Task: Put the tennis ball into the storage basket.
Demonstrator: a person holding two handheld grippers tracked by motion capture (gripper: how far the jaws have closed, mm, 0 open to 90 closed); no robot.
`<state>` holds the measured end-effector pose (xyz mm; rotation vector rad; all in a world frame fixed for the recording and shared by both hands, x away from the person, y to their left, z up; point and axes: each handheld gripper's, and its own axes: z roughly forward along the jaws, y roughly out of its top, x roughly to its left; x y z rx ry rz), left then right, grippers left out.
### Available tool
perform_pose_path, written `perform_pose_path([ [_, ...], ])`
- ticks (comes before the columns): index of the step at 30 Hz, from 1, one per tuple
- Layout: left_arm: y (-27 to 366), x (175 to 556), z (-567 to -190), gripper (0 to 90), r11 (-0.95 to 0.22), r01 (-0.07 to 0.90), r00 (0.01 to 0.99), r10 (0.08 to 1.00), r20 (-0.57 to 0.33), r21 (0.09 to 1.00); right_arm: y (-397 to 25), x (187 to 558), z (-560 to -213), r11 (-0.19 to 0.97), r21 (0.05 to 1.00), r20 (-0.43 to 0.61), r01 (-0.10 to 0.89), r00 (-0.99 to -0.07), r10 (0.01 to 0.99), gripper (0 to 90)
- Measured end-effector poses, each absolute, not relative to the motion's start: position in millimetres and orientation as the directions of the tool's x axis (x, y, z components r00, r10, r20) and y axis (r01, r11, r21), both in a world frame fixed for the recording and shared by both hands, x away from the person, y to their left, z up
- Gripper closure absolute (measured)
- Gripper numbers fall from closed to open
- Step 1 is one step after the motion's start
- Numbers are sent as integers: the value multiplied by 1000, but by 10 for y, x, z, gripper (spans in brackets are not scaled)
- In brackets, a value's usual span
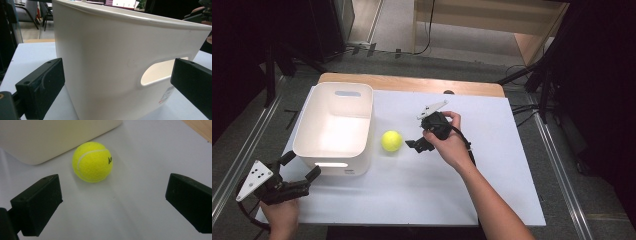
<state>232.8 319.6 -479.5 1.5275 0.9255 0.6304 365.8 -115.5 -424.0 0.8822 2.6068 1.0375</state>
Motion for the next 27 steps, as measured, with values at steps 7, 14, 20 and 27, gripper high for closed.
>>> perform_pose_path([
  [7,3197,2328,-4794,0,-3,203,539,835,-110,979,-1092,3704,-4250,592,665,29,455,-808,588,0],
  [14,3200,2328,-4793,0,-2,204,540,835,-111,979,-998,3745,-4240,614,653,27,443,-824,566,0],
  [20,3203,2327,-4792,0,0,204,540,834,-113,979,-938,3758,-4235,622,641,32,449,-826,563,0],
  [27,3205,2327,-4791,0,0,204,540,834,-112,979,-874,3794,-4244,639,630,30,442,-836,548,0],
])
